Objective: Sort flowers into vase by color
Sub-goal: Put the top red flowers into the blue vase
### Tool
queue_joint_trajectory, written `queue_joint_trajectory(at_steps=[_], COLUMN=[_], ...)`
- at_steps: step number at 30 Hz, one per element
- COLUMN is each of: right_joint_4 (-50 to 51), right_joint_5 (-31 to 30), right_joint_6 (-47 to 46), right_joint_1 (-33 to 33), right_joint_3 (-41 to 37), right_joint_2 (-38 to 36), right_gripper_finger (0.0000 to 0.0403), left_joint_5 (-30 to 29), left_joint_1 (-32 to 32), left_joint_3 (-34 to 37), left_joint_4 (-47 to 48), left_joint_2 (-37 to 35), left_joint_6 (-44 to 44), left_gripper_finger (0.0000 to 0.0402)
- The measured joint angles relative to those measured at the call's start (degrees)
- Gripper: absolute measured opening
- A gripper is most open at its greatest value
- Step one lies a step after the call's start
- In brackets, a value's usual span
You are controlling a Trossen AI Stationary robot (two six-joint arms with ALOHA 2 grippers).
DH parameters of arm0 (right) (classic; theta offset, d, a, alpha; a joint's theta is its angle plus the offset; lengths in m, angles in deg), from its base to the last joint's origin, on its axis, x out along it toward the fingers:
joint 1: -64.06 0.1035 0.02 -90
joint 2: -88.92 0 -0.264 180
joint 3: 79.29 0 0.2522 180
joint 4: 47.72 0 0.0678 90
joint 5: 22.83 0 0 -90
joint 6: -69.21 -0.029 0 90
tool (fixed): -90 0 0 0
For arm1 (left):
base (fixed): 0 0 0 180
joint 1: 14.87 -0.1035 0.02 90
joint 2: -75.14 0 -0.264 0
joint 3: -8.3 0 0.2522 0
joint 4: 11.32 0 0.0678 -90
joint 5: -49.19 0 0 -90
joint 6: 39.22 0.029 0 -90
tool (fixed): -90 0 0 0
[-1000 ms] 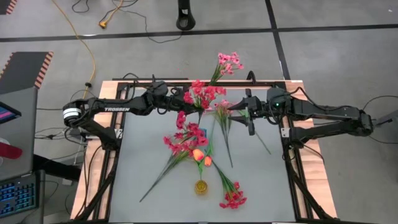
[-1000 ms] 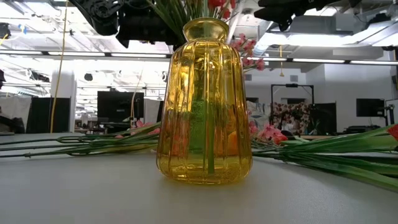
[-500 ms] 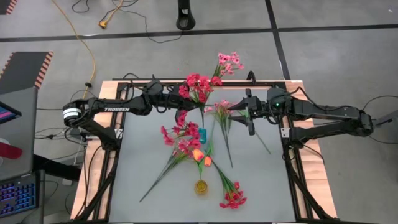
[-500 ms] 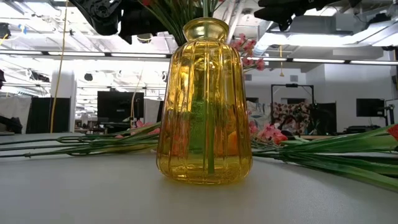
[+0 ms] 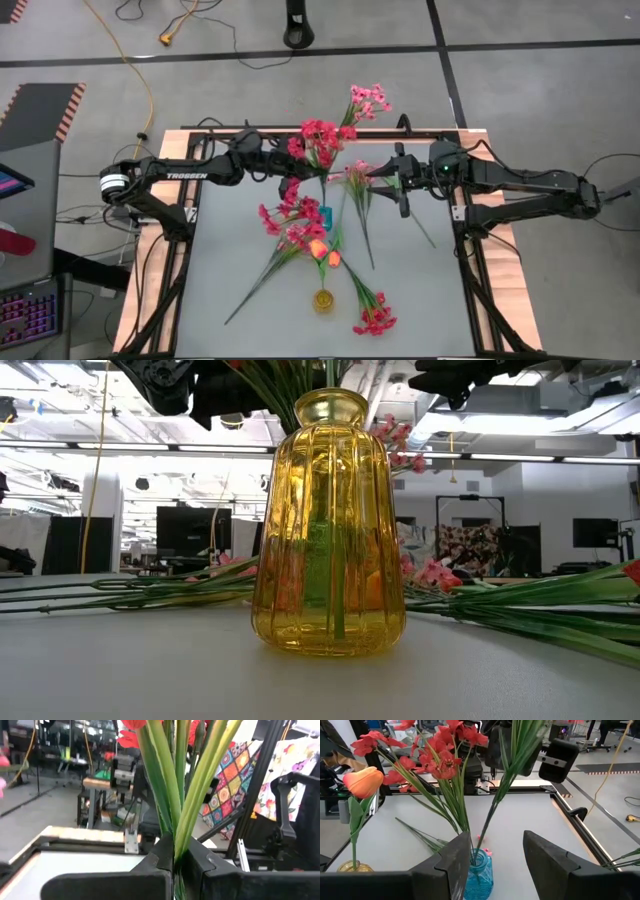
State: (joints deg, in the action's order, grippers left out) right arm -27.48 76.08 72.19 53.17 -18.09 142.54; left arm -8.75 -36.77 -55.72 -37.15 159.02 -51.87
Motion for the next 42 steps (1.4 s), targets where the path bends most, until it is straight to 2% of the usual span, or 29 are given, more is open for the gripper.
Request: queue_joint_trajectory(at_steps=[8, 15, 21, 25, 33, 38, 42], right_joint_4=[0.00, 0.00, -0.02, 0.01, 0.02, 1.61, 3.94], right_joint_5=[0.00, 0.00, 0.00, 0.00, 0.00, 0.00, 0.00], right_joint_6=[0.02, 0.00, -0.02, -0.02, -0.57, -3.18, -3.37], right_joint_1=[0.00, -0.01, -0.02, -0.02, -0.02, -0.02, -0.02], right_joint_3=[0.00, 0.00, 0.00, -0.02, -0.02, -0.02, -0.02], right_joint_2=[0.01, -0.01, -0.01, 0.00, 0.00, 0.04, 0.06], right_gripper_finger=[0.0210, 0.0210, 0.0210, 0.0210, 0.0210, 0.0210, 0.0210], left_joint_5=[-0.09, -0.09, -0.15, -0.45, -5.19, -10.49, -11.80], left_joint_1=[0.14, 0.16, -0.52, -0.96, -0.92, -0.93, -0.94], left_joint_3=[0.00, 0.00, -0.04, -0.04, -0.04, -0.04, -0.04], left_joint_4=[4.68, 5.37, 12.98, 19.47, 34.76, 44.77, 51.44], left_joint_2=[0.00, -0.02, -1.47, -4.15, -13.00, -19.17, -23.57], left_joint_6=[2.84, 4.21, 14.02, 20.80, 29.76, 32.89, 33.43], left_gripper_finger=[0.0017, 0.0077, 0.0140, 0.0165, 0.0168, 0.0167, 0.0167])
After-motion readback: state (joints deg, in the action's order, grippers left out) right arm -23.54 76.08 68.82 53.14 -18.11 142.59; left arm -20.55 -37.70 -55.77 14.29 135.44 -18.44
